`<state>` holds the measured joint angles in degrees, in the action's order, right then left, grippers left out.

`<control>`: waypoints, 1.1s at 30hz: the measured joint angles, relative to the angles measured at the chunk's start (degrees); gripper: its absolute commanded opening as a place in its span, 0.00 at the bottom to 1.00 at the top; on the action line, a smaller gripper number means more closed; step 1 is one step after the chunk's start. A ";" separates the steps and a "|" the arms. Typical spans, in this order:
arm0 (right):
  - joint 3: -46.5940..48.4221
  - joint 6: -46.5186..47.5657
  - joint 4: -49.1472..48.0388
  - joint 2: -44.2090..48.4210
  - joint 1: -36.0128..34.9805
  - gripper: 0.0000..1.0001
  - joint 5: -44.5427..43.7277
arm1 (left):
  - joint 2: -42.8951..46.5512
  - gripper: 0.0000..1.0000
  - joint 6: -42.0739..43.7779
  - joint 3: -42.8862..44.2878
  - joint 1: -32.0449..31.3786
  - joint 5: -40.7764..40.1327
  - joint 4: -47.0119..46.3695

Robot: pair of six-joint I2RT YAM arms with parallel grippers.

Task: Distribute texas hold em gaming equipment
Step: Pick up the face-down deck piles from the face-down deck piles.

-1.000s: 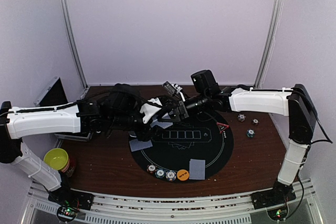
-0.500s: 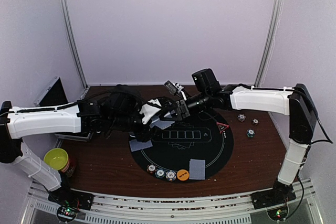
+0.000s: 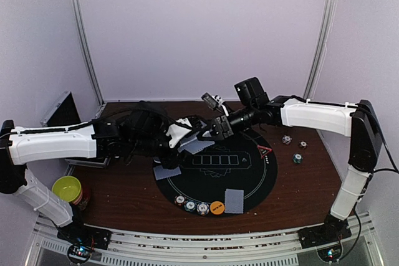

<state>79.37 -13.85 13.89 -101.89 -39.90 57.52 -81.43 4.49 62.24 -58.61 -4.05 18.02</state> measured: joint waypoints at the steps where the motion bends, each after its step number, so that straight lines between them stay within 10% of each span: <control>1: 0.00 0.24 0.37 0.20 0.11 0.31 0.07 | 0.00 0.60 0.00 0.00 0.00 0.00 -0.02; 12: 0.79 2.51 5.29 1.07 2.05 0.00 3.15 | 0.00 0.60 0.07 0.00 0.00 -0.09 0.09; 24: 4.26 4.37 11.50 3.41 6.69 0.00 3.78 | 0.00 0.60 0.09 0.00 0.00 -0.02 -0.63; 33: 10.10 12.28 17.38 6.01 9.60 0.00 -18.23 | 0.02 0.60 0.07 0.00 0.00 -0.20 -1.31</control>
<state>89.47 -1.56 31.27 -95.88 -30.30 39.29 -81.41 4.56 62.24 -58.61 -4.25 16.71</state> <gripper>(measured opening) 0.007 0.604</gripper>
